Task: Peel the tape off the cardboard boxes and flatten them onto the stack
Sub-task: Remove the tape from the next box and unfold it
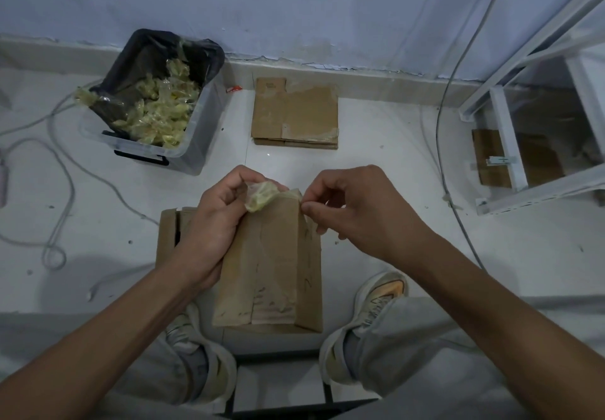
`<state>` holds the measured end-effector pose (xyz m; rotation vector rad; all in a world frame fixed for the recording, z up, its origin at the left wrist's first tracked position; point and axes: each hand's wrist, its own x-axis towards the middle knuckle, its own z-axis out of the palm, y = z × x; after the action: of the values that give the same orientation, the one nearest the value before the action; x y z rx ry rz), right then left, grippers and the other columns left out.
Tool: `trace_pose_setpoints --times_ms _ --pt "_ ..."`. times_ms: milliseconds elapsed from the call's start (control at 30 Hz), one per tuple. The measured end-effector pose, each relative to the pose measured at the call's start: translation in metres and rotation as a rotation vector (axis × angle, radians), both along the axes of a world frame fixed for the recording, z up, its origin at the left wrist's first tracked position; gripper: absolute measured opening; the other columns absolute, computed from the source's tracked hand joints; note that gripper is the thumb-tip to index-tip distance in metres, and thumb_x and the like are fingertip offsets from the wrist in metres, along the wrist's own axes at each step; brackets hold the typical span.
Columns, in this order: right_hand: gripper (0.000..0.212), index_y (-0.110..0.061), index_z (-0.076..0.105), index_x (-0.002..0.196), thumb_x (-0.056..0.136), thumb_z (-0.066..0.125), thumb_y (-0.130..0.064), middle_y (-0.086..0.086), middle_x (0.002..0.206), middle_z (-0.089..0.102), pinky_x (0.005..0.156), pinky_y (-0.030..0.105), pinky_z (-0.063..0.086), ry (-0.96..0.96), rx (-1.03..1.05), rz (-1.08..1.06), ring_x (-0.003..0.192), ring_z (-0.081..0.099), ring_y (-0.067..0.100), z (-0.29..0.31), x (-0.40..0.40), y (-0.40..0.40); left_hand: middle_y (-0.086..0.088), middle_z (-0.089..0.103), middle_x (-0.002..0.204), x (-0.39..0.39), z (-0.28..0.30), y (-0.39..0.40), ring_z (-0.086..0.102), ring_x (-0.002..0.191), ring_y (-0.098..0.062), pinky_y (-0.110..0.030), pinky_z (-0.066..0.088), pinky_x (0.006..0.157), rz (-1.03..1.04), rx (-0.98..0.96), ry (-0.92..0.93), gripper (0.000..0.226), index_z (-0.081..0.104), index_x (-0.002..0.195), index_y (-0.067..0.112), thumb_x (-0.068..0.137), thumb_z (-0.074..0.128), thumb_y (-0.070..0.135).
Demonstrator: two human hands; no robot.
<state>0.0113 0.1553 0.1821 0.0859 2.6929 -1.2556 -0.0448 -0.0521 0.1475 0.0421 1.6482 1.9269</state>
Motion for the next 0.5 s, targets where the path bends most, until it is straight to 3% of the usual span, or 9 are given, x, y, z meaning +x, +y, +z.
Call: trace_pose_setpoints --times_ms 267,433,500 --pt "0.008 -0.021 0.068 0.076 0.080 0.073 -0.017 -0.009 0.065 0.065 0.056 0.029 0.052 0.087 0.047 0.025 0.058 0.060 0.010 -0.003 0.002 -0.016 -0.016 0.074 0.109 0.000 0.000 -0.005 0.071 0.093 -0.020 -0.026 0.058 0.073 -0.051 -0.035 0.067 0.013 0.058 0.110 -0.005 0.102 0.051 0.001" --pt "0.009 -0.028 0.059 0.080 0.084 0.067 -0.028 -0.015 0.071 0.058 0.066 0.029 0.053 0.181 0.369 -0.006 0.064 0.058 0.004 0.010 -0.014 0.004 -0.024 0.069 0.112 -0.014 0.000 -0.013 0.065 0.094 -0.023 -0.025 0.053 0.077 -0.153 -0.166 0.060 0.016 0.065 0.107 0.006 0.102 0.050 0.003" --pt "0.010 -0.029 0.063 0.083 0.090 0.069 -0.026 -0.014 0.075 0.064 0.064 0.028 0.056 0.199 0.213 -0.122 0.064 0.064 0.007 0.016 -0.018 0.022 -0.014 0.072 0.098 -0.017 0.003 -0.014 0.066 0.084 -0.016 -0.022 0.054 0.071 -0.118 -0.150 0.013 0.017 0.067 0.101 0.012 0.103 0.051 0.009"
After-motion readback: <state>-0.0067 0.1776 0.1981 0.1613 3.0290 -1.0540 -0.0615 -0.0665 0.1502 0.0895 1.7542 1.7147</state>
